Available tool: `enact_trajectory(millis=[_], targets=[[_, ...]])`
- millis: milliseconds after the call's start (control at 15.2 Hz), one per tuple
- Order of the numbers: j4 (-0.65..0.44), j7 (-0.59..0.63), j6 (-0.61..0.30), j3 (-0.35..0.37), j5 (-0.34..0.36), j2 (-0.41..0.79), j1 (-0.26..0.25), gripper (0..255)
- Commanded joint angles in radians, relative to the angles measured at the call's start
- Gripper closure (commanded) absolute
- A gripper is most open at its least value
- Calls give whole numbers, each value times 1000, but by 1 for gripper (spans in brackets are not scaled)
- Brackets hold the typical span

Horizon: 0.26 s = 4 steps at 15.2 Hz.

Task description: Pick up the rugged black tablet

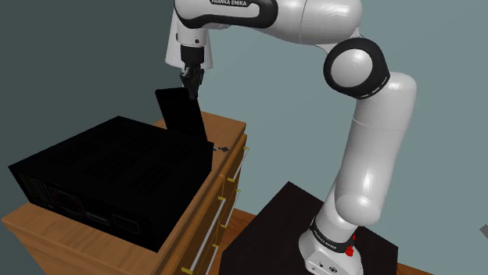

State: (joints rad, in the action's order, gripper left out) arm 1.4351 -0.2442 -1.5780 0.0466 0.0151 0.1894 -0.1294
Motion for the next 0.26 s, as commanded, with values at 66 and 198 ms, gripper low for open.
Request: enact_trajectory(millis=[66,198], targets=[[-52,2,42,1,1,9,-2,255],[-54,2,44,1,1,10,-2,255]])
